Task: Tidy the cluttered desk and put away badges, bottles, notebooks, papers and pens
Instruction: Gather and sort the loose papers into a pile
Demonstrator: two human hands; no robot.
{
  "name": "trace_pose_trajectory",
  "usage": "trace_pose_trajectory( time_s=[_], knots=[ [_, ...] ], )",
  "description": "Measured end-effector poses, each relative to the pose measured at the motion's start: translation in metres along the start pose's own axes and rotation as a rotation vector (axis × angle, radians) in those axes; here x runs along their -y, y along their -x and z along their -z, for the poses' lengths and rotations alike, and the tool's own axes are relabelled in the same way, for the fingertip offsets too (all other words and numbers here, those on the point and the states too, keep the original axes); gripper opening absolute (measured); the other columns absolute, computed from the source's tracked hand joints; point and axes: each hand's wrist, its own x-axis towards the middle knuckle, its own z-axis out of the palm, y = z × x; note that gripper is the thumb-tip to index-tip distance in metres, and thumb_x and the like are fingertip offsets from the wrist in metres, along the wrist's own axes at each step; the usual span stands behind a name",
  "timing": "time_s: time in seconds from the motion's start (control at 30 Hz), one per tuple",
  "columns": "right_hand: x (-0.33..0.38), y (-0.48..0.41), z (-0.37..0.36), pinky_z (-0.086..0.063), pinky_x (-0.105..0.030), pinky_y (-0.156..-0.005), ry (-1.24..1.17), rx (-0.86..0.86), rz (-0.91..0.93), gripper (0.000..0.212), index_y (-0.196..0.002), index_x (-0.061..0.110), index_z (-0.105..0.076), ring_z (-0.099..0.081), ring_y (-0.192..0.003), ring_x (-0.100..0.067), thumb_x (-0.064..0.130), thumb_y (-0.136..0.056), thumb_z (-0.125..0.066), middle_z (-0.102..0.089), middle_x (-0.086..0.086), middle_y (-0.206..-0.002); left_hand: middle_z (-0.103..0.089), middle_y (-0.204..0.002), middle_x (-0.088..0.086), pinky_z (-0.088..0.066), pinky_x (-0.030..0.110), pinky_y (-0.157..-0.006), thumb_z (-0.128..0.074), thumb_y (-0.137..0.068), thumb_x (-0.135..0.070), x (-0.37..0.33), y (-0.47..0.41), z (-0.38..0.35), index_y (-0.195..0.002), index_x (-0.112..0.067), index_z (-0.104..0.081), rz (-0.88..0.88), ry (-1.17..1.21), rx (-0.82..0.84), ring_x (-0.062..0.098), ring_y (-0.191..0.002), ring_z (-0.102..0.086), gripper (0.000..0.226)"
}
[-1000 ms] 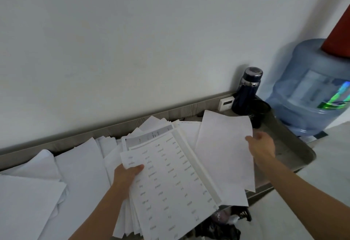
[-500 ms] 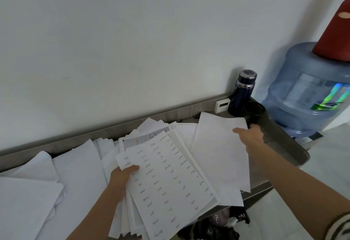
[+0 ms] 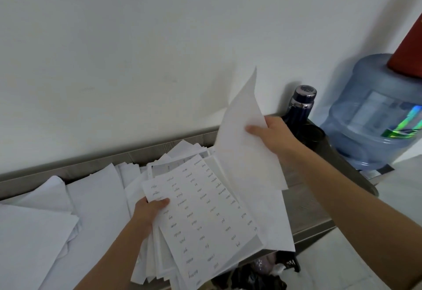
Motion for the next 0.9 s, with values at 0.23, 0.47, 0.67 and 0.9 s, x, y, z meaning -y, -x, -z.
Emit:
trace_pose_trajectory(
  time_s=[0.23, 0.47, 0.67, 0.9],
  knots=[
    [0.009, -0.004, -0.036, -0.06, -0.032, -0.065, -0.234, 0.218, -0.036, 0.007, -0.09, 0.008, -0.069, -0.071, -0.068, -0.019, 0.007, -0.092, -0.064, -0.075, -0.004, -0.08, -0.069, -0.105, 0.01, -0.05, 0.038, -0.084, -0.064, -0.089, -0.041, -0.003, 0.001, -0.001, -0.114, -0.01, -0.063, 0.026, 0.057, -0.062, 0.028, -0.095, -0.065, 0.04],
    [-0.112, 0.012, -0.097, -0.061, -0.037, -0.07, 0.1, 0.352, -0.413, 0.011, -0.094, 0.007, -0.07, -0.071, -0.077, -0.025, 0.013, -0.085, -0.073, -0.073, -0.011, -0.093, -0.072, -0.109, 0.011, -0.05, 0.041, -0.089, -0.041, -0.091, -0.064, -0.012, 0.016, 0.007, -0.114, -0.017, -0.066, 0.092, 0.227, 0.199, 0.032, -0.107, -0.065, 0.058],
    [-0.126, 0.012, -0.103, -0.051, -0.027, -0.073, 0.373, 0.345, -0.308, 0.038, -0.115, 0.01, -0.063, -0.063, -0.092, -0.017, 0.027, -0.084, -0.076, -0.064, -0.004, -0.11, -0.068, -0.115, 0.02, -0.054, 0.048, -0.088, -0.071, -0.081, -0.004, -0.004, 0.025, -0.005, -0.118, -0.004, -0.062, -0.008, 0.096, 0.214, 0.038, -0.102, -0.066, 0.038],
    [-0.085, -0.013, -0.057, -0.052, -0.04, -0.091, -0.256, 0.362, -0.302, 0.082, -0.139, 0.016, -0.048, -0.064, -0.111, -0.027, 0.029, -0.068, -0.087, -0.065, -0.007, -0.125, -0.073, -0.105, 0.014, -0.057, 0.037, -0.081, -0.074, -0.064, -0.005, -0.081, 0.072, -0.015, -0.111, -0.003, -0.064, -0.41, -0.038, 0.318, 0.033, -0.1, -0.068, 0.048]
  ],
)
